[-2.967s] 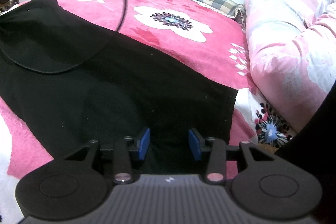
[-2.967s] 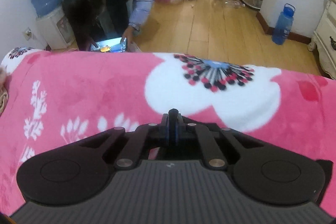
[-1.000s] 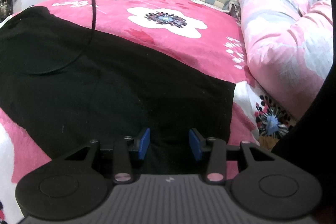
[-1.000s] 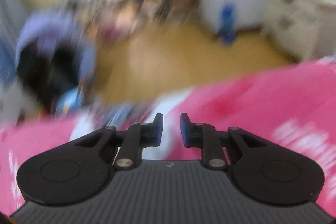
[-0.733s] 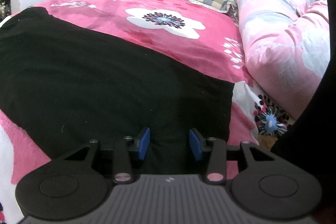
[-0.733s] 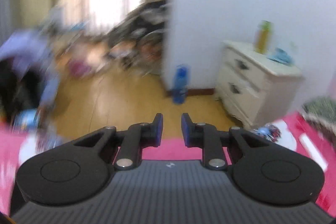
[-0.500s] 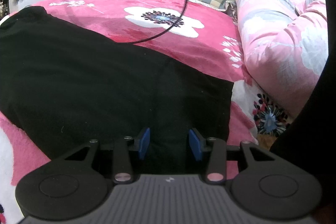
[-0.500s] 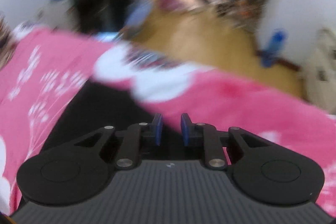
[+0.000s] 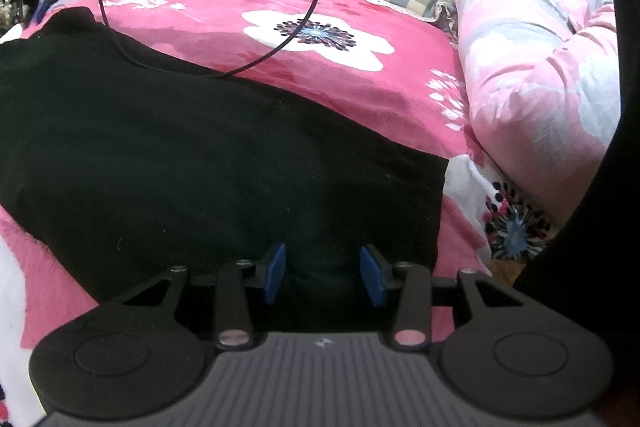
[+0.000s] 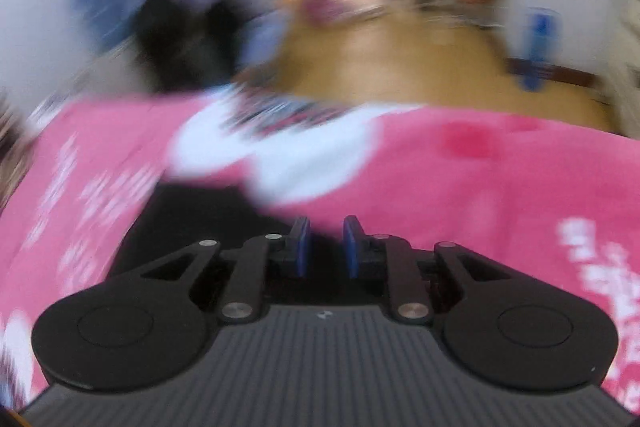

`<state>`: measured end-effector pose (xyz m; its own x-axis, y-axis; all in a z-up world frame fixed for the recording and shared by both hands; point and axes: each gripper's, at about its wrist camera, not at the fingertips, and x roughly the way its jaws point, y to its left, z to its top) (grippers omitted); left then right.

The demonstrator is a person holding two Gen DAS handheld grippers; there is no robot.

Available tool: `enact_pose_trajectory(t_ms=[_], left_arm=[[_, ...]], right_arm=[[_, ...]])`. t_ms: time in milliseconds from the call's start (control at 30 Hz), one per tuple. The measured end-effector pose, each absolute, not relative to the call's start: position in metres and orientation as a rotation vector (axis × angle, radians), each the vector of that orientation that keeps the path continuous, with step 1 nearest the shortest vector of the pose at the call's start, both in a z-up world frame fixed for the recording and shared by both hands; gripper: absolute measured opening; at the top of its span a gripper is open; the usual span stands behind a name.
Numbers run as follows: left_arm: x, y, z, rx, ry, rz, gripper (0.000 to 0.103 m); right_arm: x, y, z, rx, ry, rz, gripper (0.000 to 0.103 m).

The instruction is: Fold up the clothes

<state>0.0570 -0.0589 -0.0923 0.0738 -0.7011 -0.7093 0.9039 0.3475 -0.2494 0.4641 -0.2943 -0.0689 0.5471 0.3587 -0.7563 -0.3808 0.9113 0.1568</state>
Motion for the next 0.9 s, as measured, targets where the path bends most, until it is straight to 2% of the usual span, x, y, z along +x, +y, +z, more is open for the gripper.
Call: enact_pose_trajectory(t_ms=[67,167,267,400,533,700,833,900], left_arm=[[0.057,-0.059,-0.092,0.295,0.863,-1.233,0.043],[0.056,-0.060,-0.092,0.310,0.857,-1.235,0.043],[0.055,-0.060,-0.092,0.296,0.863,-1.222,0.043],[0.054,-0.062,-0.090,0.313,0.866,-1.219,0.043],[0.052,-0.066,-0.089,0.353,0.860,-1.217,0.043],[0.042,-0.069,-0.088,0.373,0.830,-1.169,0.043],[0.038,-0.066,-0.076,0.377,0.826,-1.138,0.043],[0.036,-0.057,-0.067,0.359,0.814,-1.126,0.043]], right_arm=[[0.471,-0.299,-0.082,-0.088,0.910,0.309,0.017],[0.471,-0.365,-0.076,0.125,0.853,0.051,0.021],[0.451,-0.392,-0.056,0.216,0.814,0.145,0.021],[0.429,-0.361,-0.067,0.073,0.935,0.391,0.022],[0.424,-0.372,-0.094,-0.109,0.997,0.067,0.023],[0.379,-0.422,-0.044,-0.168,0.835,-0.267,0.024],[0.305,-0.401,0.010,-0.343,0.716,-0.141,0.025],[0.257,-0.379,0.032,-0.394,0.695,0.009,0.031]])
